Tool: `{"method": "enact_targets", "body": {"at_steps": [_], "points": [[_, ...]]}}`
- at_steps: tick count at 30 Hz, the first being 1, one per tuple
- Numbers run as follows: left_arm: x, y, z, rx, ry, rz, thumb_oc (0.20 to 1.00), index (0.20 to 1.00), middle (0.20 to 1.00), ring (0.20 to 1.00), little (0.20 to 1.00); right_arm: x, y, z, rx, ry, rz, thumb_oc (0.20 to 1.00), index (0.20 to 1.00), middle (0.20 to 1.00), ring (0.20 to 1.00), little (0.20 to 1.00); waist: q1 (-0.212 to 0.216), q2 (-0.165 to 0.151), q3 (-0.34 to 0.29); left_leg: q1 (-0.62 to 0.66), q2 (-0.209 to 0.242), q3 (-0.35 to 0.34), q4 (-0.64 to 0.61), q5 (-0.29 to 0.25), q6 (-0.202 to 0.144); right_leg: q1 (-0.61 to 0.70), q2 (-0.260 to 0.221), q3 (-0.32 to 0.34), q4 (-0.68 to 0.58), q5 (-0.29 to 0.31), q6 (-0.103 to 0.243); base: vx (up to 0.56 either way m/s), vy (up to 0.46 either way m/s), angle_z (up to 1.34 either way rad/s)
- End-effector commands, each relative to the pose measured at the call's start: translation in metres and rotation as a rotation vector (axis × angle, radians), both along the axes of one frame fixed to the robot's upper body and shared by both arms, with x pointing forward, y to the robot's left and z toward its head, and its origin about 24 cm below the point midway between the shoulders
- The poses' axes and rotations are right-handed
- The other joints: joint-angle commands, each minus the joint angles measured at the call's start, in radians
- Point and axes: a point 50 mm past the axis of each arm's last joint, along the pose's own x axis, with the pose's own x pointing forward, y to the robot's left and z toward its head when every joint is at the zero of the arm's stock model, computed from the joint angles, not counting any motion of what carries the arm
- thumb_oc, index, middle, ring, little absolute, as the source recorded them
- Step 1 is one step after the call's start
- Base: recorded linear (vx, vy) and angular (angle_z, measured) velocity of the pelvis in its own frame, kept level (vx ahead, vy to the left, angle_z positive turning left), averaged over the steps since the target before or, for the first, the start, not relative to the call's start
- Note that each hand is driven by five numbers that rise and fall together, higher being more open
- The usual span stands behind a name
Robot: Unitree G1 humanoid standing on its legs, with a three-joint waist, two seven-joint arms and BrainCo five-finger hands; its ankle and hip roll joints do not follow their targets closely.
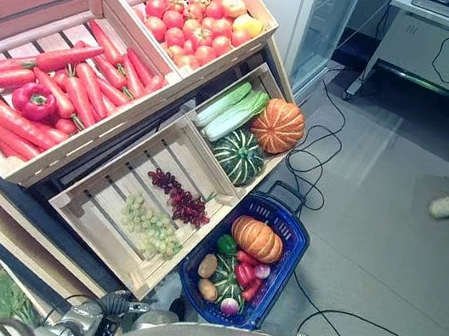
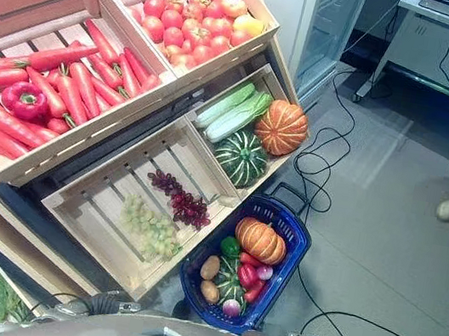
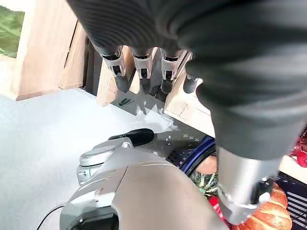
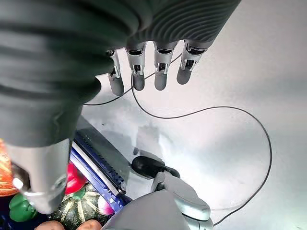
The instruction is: Pick up fruits and vegetables into the basket
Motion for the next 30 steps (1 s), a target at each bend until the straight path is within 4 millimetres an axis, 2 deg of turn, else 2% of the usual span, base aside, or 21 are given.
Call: {"method": "enact_targets", "body": {"at_steps": [1,30], "points": [[0.014,0.0005,0.0022,-0.004,-0.011,-0.031,1.0,1.0,1.0,1.0,1.0,0.012,0.0083,-0.0007,0.006,0.007,0.014,1.0,1.0,1.0,1.0,1.0,0.007,-0.029,0.016,0.023,0.019,0.026,0.005,-0.082,-0.02,-0.013,-0.102,0.0,0.005,0.031,0.119,-0.02,0.037,-0.46],[0.0162,0.0005,0.0038,-0.037,-0.076,0.041,1.0,1.0,1.0,1.0,1.0,0.0058,0.0041,-0.0004,0.0,0.019,-0.014,1.0,1.0,1.0,1.0,1.0,0.006,-0.021,0.039,0.004,0.015,0.018,0.005,-0.075,-0.02,-0.03,-0.098,0.004,0.005,0.035,0.118,0.01,-0.001,0.0]]}}
